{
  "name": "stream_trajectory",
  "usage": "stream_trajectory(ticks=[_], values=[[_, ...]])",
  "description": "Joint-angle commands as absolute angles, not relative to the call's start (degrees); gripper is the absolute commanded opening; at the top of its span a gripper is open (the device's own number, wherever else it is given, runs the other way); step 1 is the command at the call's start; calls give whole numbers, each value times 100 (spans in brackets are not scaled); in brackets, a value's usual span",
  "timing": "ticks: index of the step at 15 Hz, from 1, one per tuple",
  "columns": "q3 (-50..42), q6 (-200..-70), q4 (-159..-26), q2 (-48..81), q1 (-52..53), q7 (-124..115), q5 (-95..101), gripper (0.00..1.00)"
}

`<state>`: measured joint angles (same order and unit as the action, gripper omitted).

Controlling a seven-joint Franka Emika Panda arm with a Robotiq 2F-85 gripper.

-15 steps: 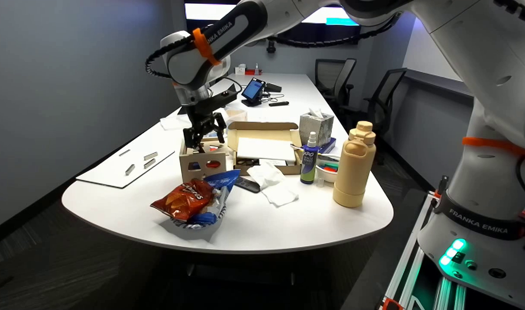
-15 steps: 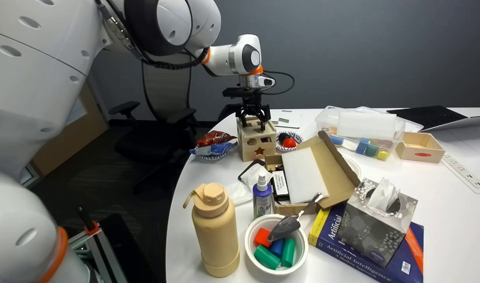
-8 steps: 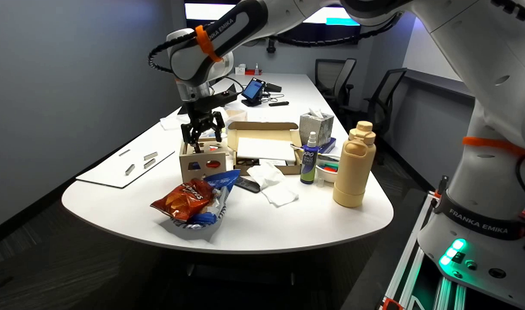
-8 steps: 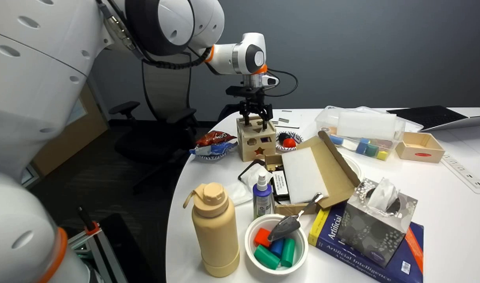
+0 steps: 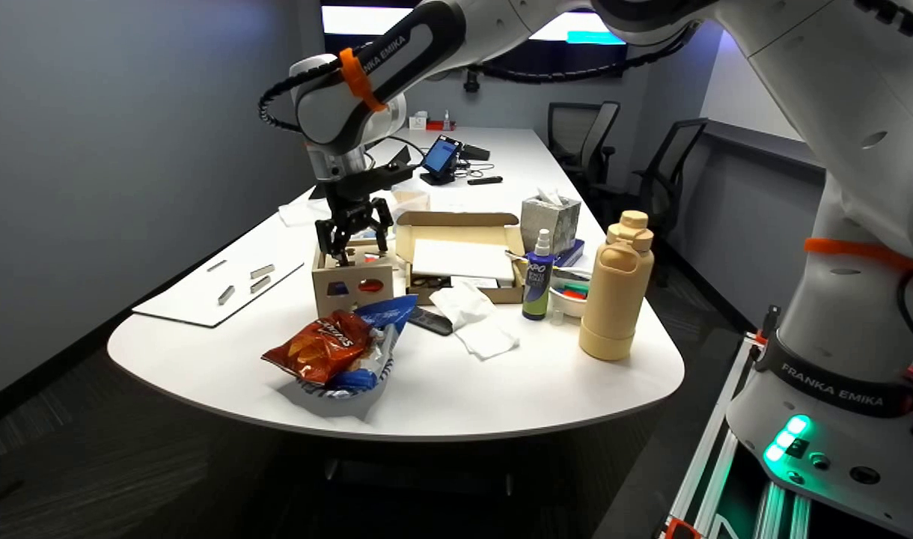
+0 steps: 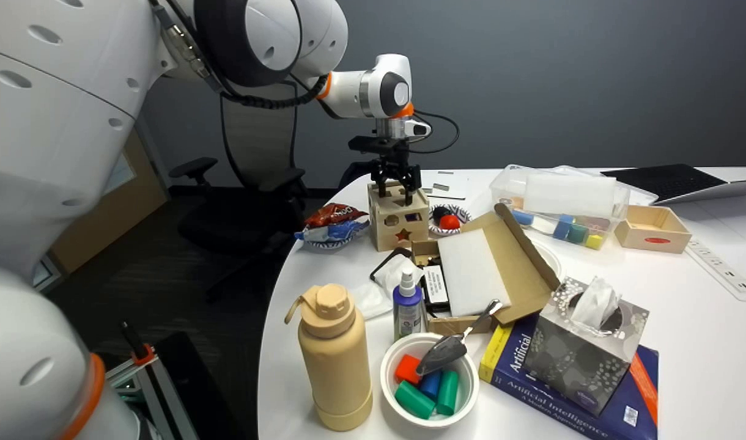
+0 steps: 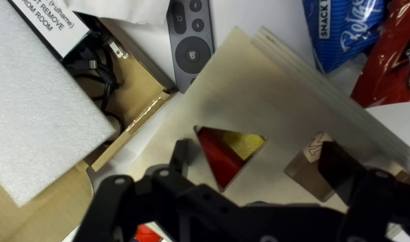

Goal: Open the box

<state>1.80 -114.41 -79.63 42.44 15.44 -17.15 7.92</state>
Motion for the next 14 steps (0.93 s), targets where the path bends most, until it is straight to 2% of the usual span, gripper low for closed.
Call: stream_trajectory(ticks=[1,14], values=[[90,-11353,-8140,4137,1623,-1970,823,100],[-22,-11512,-8762,3843,1548,-2412,762,100]])
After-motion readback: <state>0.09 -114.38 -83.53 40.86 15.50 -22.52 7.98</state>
